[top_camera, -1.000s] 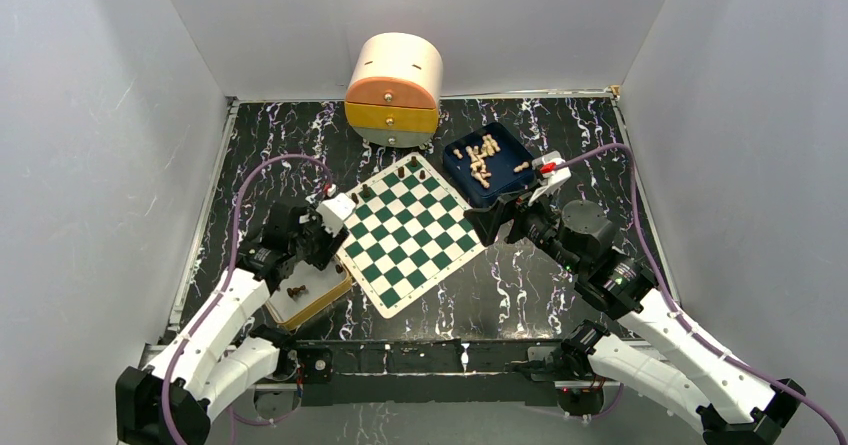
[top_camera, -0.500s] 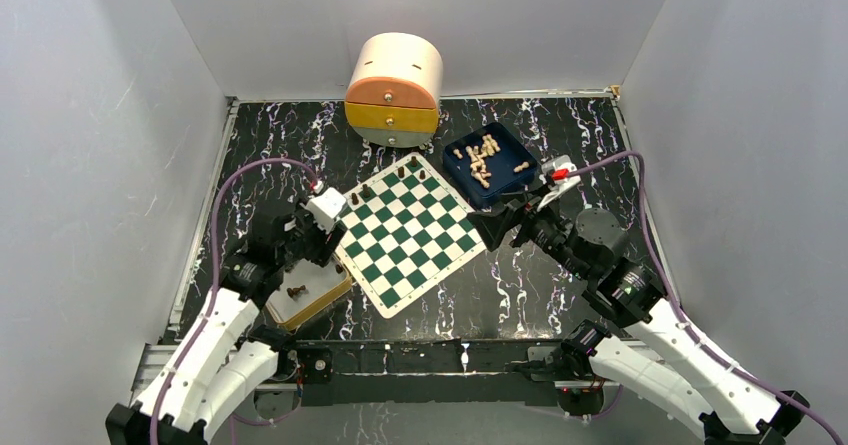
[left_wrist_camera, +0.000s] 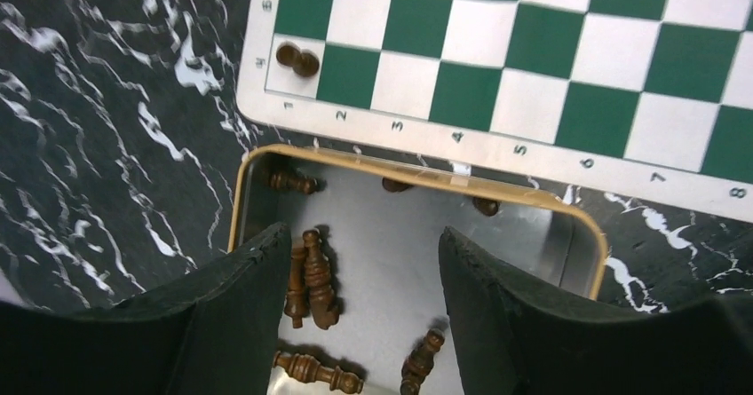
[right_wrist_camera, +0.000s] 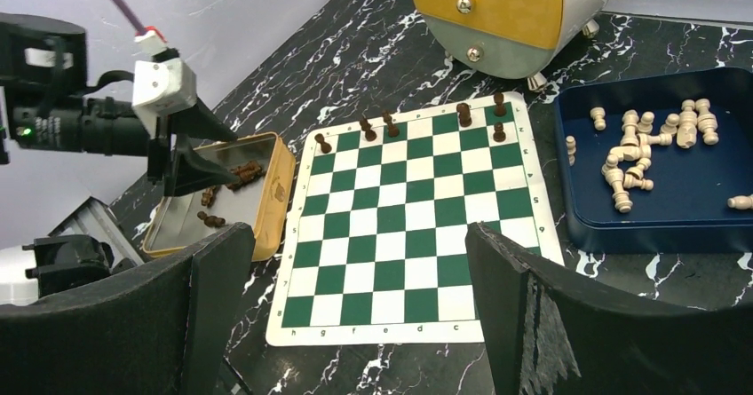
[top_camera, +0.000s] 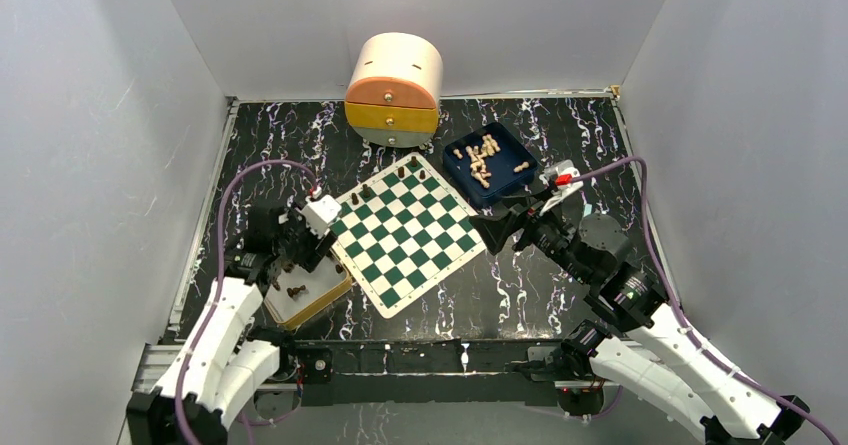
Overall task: Set up the chess pieces on the board
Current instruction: Pick up the chess piece from the storage box.
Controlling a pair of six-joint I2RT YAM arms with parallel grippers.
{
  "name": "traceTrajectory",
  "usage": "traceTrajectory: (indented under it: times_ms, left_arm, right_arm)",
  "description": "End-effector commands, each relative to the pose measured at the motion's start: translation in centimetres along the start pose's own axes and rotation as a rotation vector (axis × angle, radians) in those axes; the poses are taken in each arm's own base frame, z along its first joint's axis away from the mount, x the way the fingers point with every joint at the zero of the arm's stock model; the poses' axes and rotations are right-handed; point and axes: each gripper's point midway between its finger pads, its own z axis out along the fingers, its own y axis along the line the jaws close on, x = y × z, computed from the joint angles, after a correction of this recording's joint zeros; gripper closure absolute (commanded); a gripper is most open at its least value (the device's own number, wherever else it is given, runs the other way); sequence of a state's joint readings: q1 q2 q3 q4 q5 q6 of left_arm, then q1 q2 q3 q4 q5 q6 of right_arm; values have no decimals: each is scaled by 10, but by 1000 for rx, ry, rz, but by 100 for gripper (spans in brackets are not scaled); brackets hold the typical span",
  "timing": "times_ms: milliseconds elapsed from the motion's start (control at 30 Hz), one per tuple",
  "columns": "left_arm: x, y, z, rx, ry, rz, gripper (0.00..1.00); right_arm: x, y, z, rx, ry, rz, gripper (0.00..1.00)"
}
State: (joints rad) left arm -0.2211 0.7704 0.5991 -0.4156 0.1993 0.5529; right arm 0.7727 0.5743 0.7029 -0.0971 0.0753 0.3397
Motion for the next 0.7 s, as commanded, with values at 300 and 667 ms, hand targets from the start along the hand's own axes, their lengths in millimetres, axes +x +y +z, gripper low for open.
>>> traceTrajectory:
  times_ms: [300, 667]
  left_arm:
    - [22, 17, 22, 180, -16, -55, 49]
    - [43, -3, 40, 233, -20, -84, 55]
  right_arm:
    - [-17, -5, 1, 21, -80, -50, 1]
    - [-18, -9, 4, 41, -79, -76, 1]
